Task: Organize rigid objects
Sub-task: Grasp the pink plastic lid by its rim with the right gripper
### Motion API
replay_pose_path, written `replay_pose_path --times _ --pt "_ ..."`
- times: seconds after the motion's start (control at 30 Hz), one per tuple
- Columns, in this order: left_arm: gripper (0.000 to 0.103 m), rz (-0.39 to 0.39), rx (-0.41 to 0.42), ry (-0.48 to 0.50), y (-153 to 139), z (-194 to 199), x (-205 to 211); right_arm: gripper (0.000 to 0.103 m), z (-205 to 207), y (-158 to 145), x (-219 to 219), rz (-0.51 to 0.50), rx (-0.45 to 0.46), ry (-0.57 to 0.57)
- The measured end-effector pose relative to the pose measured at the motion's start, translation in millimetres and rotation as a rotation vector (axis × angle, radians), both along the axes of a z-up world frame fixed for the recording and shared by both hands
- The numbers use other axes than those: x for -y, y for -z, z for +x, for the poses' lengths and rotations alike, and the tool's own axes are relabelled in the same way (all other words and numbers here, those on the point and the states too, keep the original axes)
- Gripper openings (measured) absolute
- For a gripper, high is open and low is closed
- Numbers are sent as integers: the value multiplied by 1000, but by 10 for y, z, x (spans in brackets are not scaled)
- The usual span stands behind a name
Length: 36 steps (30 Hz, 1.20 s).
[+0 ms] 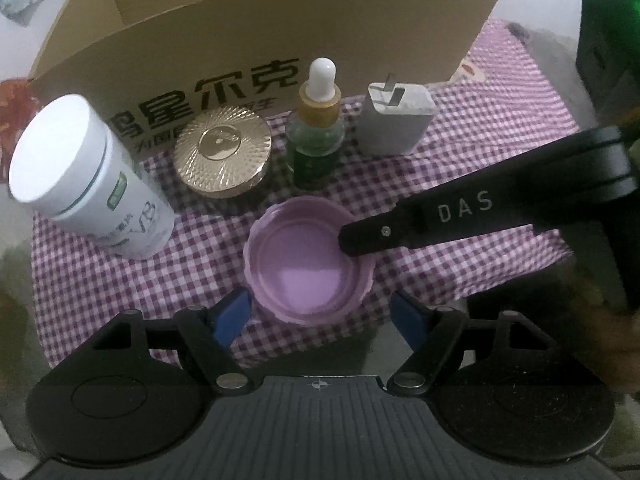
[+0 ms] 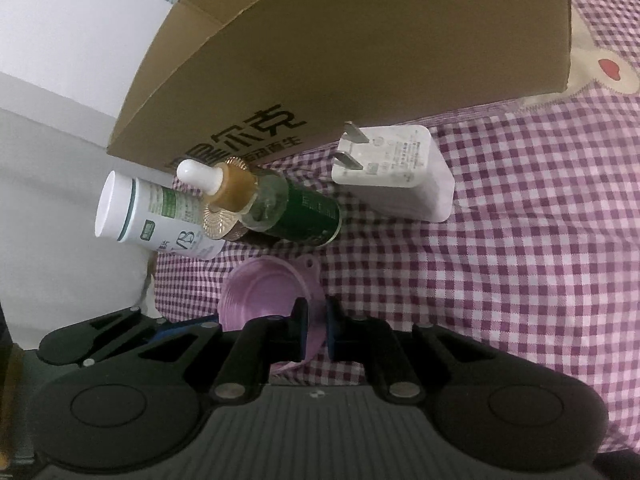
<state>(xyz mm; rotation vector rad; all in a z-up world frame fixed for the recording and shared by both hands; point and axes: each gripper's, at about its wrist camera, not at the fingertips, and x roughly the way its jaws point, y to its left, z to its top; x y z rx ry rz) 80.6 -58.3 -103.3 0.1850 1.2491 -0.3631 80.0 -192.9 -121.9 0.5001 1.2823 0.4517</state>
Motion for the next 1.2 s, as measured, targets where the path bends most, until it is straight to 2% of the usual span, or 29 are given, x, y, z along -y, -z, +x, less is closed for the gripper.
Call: replay_pose_path --times 0.4,0.8,1.2 --pt "77 74 27 9 147 92 201 10 -5 -27 -2 -2 3 -2" --pt "73 45 33 -6 162 131 129 12 3 -22 -14 2 3 -5" --pt "73 51 66 5 -7 -9 134 13 -41 -74 -27 6 9 -2"
